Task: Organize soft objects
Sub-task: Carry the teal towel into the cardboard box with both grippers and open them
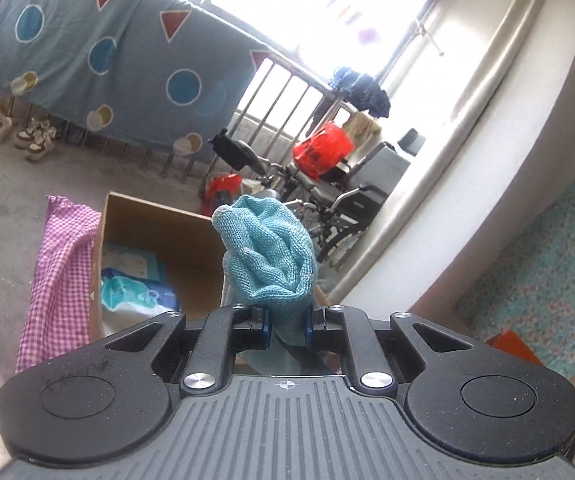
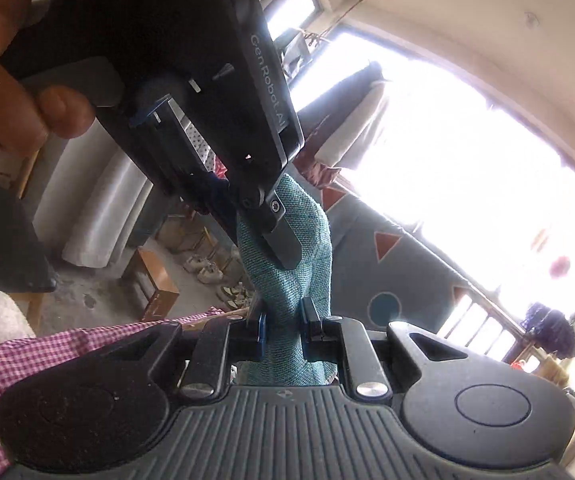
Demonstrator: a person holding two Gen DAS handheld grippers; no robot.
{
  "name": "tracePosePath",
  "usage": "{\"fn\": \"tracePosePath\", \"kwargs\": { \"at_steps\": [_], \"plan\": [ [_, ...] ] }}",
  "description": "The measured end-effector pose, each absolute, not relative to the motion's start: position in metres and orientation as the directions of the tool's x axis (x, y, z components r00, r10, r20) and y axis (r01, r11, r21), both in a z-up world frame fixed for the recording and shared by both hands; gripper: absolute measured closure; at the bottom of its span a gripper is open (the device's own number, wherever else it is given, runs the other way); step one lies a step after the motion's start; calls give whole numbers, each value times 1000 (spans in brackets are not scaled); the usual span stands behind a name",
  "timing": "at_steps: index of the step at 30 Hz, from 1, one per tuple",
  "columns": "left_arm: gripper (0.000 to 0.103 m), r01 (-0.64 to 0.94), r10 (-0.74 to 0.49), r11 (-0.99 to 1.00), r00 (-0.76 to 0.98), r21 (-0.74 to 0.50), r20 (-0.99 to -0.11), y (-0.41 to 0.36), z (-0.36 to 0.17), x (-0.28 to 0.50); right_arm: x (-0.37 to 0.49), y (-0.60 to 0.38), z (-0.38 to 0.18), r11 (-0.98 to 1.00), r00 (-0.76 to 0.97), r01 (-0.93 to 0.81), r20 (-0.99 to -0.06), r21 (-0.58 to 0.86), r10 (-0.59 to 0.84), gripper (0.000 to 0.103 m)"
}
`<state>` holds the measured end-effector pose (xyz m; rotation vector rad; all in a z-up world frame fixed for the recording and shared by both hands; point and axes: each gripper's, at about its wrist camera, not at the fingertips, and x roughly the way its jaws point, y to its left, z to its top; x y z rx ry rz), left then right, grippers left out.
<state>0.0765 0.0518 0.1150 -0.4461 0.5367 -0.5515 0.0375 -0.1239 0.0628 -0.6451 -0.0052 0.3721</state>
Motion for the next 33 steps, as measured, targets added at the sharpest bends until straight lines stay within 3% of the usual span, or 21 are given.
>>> {"fn": "tracePosePath", "kwargs": {
  "at_steps": [4,10,17,19,22,25,33],
  "plan": [
    [90,376,-629,746,669,-549,-396,24,122,133,104,-145,66,706,927,-373,-213,-602,309,87],
    [90,285,-650,746,511,-602,-563,-16,88,250,228,-173,44,684,859,-485,-442,-544,258,87],
    [89,235,-642,757,438,-609,-629,-44,44,337,290,-181,-2,512,874,-475,-452,-715,180,87],
    [84,216,-626,771,432,-600,-649,-46,31,349,299,-177,-29,419,864,-499,-471,-759,176,87],
    [83,165,-562,821,396,-546,-726,-51,2,363,312,-170,-87,248,854,-519,-502,-818,135,88],
    [83,111,-455,888,341,-446,-822,-54,-25,372,324,-173,-103,212,823,-568,-558,-795,111,88],
    [82,98,-429,898,422,-430,-799,-19,5,349,326,-168,-96,181,804,-594,-579,-784,133,87]
  ]
}}
